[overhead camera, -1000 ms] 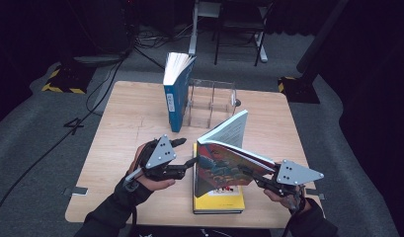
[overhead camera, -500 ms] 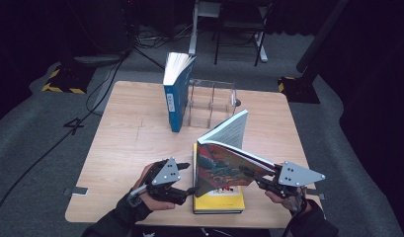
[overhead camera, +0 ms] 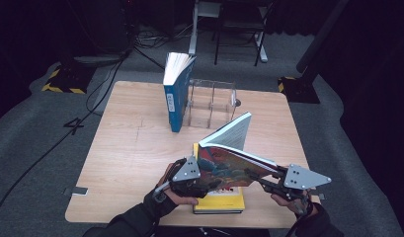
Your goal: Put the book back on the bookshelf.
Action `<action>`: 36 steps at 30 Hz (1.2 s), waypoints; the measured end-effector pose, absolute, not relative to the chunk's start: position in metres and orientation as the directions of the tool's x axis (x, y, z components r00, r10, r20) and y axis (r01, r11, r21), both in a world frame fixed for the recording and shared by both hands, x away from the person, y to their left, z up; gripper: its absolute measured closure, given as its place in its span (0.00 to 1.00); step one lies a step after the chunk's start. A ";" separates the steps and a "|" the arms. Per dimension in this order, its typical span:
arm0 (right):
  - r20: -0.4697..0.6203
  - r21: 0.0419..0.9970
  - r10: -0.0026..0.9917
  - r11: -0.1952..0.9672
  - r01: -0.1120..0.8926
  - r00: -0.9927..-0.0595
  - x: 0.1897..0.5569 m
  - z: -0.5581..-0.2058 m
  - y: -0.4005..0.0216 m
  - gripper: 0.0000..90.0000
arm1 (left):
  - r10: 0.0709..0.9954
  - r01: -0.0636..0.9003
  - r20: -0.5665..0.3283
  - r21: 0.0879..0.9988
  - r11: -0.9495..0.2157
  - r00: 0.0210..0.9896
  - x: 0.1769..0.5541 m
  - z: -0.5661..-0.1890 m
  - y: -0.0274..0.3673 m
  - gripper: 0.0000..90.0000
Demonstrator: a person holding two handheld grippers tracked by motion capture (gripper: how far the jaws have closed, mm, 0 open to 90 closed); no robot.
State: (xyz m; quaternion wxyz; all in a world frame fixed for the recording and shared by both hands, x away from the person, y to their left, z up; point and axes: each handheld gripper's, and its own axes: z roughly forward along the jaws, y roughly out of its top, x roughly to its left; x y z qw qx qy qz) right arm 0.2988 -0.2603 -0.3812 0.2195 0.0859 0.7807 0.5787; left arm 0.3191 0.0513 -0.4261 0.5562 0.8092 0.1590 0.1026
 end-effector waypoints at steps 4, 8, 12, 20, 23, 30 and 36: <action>-0.237 0.943 0.413 0.316 -0.106 -0.880 0.299 -0.382 -0.266 0.83 | 0.374 0.140 -0.014 0.940 -0.311 0.927 0.323 -0.423 0.052 0.61; -0.255 0.937 0.462 0.335 -0.100 -0.849 0.302 -0.384 -0.271 0.72 | 0.366 0.099 0.028 0.941 -0.324 0.930 0.321 -0.422 0.054 0.73; -0.247 0.941 0.526 0.331 -0.071 -0.814 0.308 -0.385 -0.273 0.63 | 0.349 0.086 0.036 0.940 -0.329 0.936 0.320 -0.421 0.054 0.77; -0.197 0.951 0.568 0.308 -0.016 -0.799 0.322 -0.393 -0.274 0.46 | 0.284 0.054 0.049 0.937 -0.346 0.958 0.320 -0.419 0.053 0.80; -0.161 0.957 0.546 0.289 0.004 -0.822 0.327 -0.396 -0.272 0.38 | 0.271 0.058 0.040 0.936 -0.346 0.962 0.319 -0.419 0.052 0.80; -0.121 0.956 0.498 0.293 0.035 -0.859 0.331 -0.403 -0.264 0.37 | 0.261 0.062 0.032 0.937 -0.344 0.965 0.319 -0.418 0.052 0.78; -0.132 0.950 0.474 0.312 0.025 -0.871 0.328 -0.405 -0.258 0.39 | 0.253 0.056 0.027 0.948 -0.313 0.967 0.318 -0.413 0.054 0.76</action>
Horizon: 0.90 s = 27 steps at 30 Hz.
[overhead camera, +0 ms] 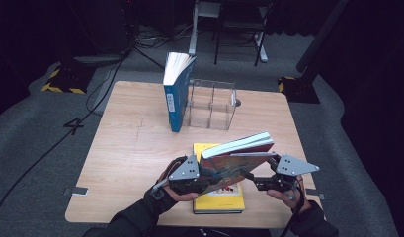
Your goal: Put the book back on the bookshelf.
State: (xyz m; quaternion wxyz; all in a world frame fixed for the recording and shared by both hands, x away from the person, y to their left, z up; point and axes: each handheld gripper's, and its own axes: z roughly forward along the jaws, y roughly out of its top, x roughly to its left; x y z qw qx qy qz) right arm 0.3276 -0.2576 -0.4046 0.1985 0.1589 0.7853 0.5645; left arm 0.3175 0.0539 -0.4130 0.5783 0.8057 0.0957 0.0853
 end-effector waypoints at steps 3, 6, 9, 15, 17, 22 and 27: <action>-0.153 0.942 0.469 0.334 0.014 -0.870 0.325 -0.405 -0.254 0.40 | 0.267 0.060 0.018 0.958 -0.281 0.963 0.316 -0.406 0.055 0.69; -0.148 0.945 0.469 0.326 0.015 -0.870 0.325 -0.405 -0.255 0.43 | 0.288 0.051 0.025 0.965 -0.255 0.957 0.315 -0.396 0.057 0.66; -0.145 0.947 0.476 0.322 0.019 -0.868 0.324 -0.404 -0.255 0.44 | 0.316 0.046 0.038 0.966 -0.254 0.948 0.315 -0.385 0.058 0.61; -0.147 0.945 0.477 0.326 0.020 -0.867 0.324 -0.403 -0.254 0.44 | 0.319 0.045 0.036 0.969 -0.242 0.947 0.318 -0.369 0.062 0.58; -0.145 0.945 0.479 0.325 0.022 -0.866 0.324 -0.404 -0.254 0.44 | 0.314 0.032 0.050 0.968 -0.250 0.948 0.319 -0.367 0.061 0.62; -0.140 0.947 0.482 0.321 0.026 -0.865 0.326 -0.404 -0.253 0.44 | 0.330 0.023 0.058 0.971 -0.238 0.942 0.319 -0.359 0.056 0.69; -0.140 0.947 0.484 0.321 0.026 -0.864 0.325 -0.403 -0.252 0.44 | 0.324 0.001 0.087 0.965 -0.263 0.942 0.319 -0.346 0.050 0.72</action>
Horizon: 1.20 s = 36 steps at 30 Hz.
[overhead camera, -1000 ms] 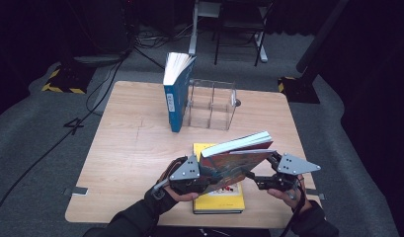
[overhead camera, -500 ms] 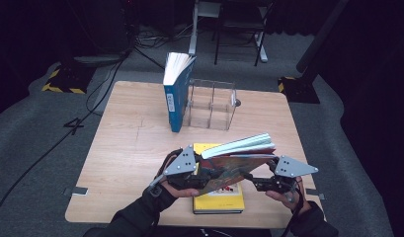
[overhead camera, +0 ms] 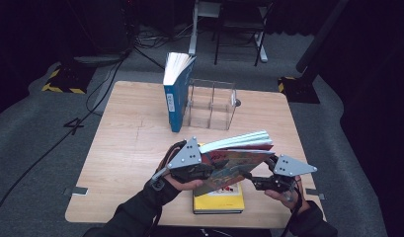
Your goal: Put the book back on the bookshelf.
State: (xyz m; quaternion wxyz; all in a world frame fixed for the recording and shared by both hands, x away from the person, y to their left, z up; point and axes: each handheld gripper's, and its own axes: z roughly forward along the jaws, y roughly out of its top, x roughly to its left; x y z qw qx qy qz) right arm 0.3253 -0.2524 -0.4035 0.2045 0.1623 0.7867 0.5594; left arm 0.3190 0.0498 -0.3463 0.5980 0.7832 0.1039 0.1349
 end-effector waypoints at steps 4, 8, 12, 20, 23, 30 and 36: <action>-0.140 0.946 0.483 0.323 0.028 -0.864 0.325 -0.403 -0.252 0.44 | 0.326 -0.003 0.093 0.964 -0.267 0.941 0.320 -0.337 0.048 0.73; -0.138 0.946 0.484 0.322 0.029 -0.864 0.326 -0.403 -0.252 0.44 | 0.340 -0.001 0.098 0.961 -0.276 0.935 0.322 -0.331 0.047 0.72; -0.134 0.947 0.486 0.319 0.032 -0.864 0.326 -0.403 -0.252 0.44 | 0.347 0.011 0.085 0.964 -0.267 0.934 0.324 -0.324 0.045 0.68; -0.142 0.944 0.488 0.329 0.030 -0.861 0.326 -0.404 -0.251 0.41 | 0.326 0.013 0.089 0.955 -0.298 0.941 0.324 -0.318 0.043 0.78; -0.153 0.939 0.487 0.343 0.027 -0.860 0.326 -0.404 -0.254 0.40 | 0.326 0.017 0.083 0.956 -0.291 0.942 0.326 -0.318 0.044 0.79; -0.172 0.921 0.537 0.385 0.059 -0.826 0.331 -0.411 -0.276 0.38 | 0.358 0.051 0.049 0.962 -0.267 0.932 0.335 -0.320 0.051 0.80; -0.151 0.902 0.574 0.413 0.126 -0.805 0.344 -0.423 -0.287 0.37 | 0.382 0.039 0.075 0.959 -0.282 0.921 0.337 -0.317 0.052 0.81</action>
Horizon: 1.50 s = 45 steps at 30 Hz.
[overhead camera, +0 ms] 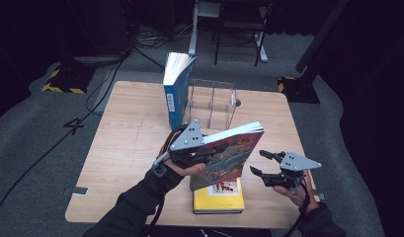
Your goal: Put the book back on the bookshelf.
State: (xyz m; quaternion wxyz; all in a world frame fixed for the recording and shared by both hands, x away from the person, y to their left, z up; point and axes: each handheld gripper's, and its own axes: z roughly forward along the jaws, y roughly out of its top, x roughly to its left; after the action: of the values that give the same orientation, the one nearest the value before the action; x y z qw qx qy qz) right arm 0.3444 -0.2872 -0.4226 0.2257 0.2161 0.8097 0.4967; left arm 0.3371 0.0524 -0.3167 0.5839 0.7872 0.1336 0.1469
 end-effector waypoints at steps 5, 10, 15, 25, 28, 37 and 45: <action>-0.146 0.879 0.615 0.440 0.184 -0.775 0.357 -0.435 -0.296 0.36 | 0.437 0.046 0.089 0.956 -0.289 0.895 0.345 -0.312 0.060 0.81; -0.124 0.858 0.645 0.452 0.245 -0.754 0.365 -0.444 -0.303 0.35 | 0.508 0.058 0.096 0.958 -0.281 0.856 0.357 -0.306 0.074 0.82; -0.105 0.848 0.669 0.447 0.286 -0.735 0.371 -0.449 -0.308 0.35 | 0.593 0.074 0.105 0.960 -0.269 0.798 0.371 -0.298 0.092 0.82; -0.104 0.828 0.675 0.466 0.313 -0.731 0.374 -0.455 -0.306 0.35 | 0.741 0.136 0.097 0.959 -0.247 0.664 0.404 -0.297 0.106 0.82; -0.105 0.821 0.675 0.473 0.319 -0.730 0.375 -0.457 -0.306 0.35 | 0.767 0.156 0.100 0.955 -0.254 0.634 0.417 -0.302 0.102 0.82; -0.106 0.820 0.684 0.471 0.326 -0.722 0.376 -0.459 -0.306 0.36 | 0.817 0.195 0.108 0.946 -0.260 0.566 0.451 -0.317 0.080 0.82; -0.118 0.814 0.677 0.485 0.320 -0.726 0.376 -0.460 -0.305 0.37 | 0.829 0.217 0.111 0.938 -0.270 0.548 0.479 -0.326 0.063 0.82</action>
State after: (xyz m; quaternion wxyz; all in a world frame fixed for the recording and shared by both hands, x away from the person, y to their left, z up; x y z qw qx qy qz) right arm 0.3762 -0.3046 -0.4603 0.2178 0.2992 0.8336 0.4101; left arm 0.4795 0.0634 -0.3259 0.4876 0.7324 0.3571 0.3137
